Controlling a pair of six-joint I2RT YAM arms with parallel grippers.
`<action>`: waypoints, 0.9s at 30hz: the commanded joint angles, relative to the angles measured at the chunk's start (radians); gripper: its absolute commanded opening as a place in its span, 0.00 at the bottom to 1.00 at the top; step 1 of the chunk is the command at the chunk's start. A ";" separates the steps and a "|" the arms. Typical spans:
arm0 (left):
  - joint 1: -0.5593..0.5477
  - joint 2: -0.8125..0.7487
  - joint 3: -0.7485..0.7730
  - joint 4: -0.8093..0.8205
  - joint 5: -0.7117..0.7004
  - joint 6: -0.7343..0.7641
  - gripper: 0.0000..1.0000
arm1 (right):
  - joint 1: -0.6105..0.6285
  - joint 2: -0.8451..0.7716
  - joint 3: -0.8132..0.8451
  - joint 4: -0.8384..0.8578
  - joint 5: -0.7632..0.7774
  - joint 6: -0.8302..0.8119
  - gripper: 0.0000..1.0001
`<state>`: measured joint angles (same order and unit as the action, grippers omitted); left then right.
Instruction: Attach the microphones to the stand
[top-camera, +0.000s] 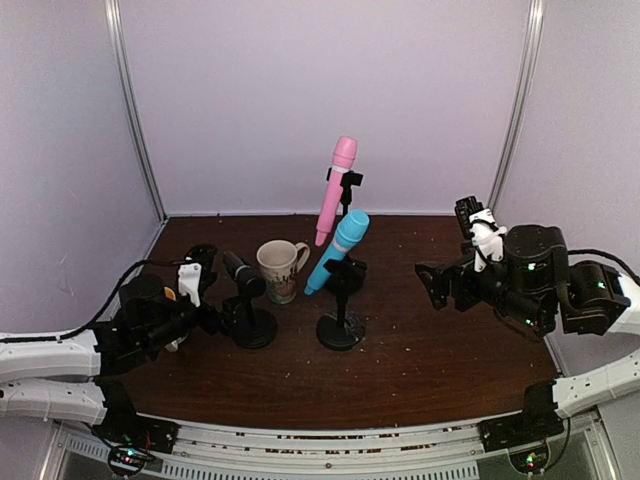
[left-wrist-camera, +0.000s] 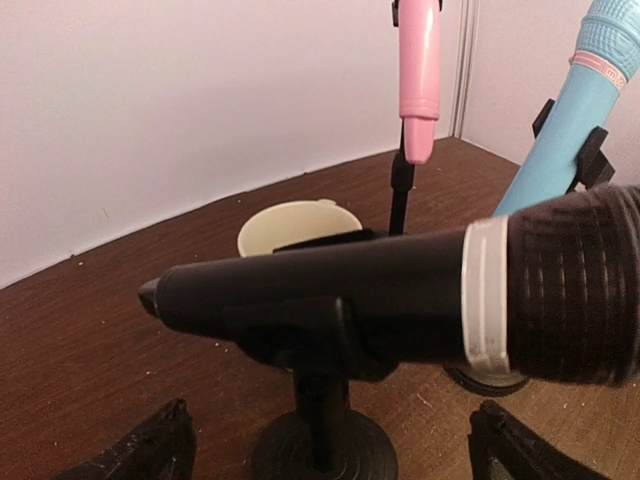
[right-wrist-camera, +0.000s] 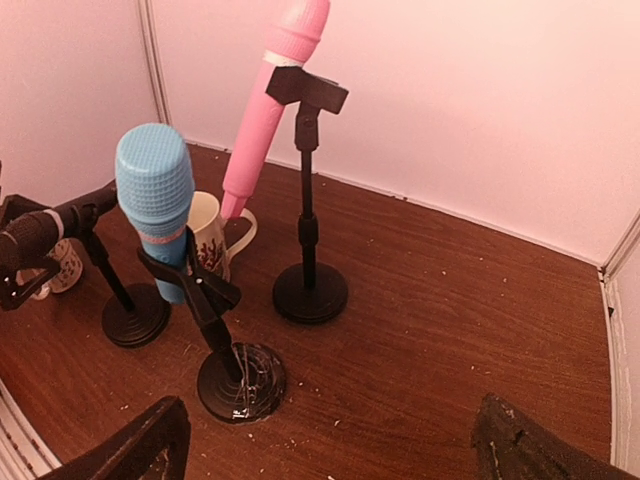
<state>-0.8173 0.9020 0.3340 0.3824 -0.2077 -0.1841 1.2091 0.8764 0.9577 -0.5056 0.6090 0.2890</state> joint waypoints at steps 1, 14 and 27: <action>-0.005 -0.109 0.038 -0.262 -0.028 -0.072 0.98 | -0.027 -0.010 0.009 0.004 0.087 0.026 1.00; 0.006 -0.250 0.506 -0.920 -0.413 -0.137 0.98 | -0.204 0.151 0.150 -0.082 0.390 0.122 1.00; 0.313 0.047 0.717 -0.772 -0.278 0.004 0.98 | -0.387 0.123 0.142 0.134 0.283 -0.049 1.00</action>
<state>-0.5407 0.9783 1.1011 -0.5449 -0.5488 -0.2550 0.8467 1.0275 1.1282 -0.4931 0.9363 0.3210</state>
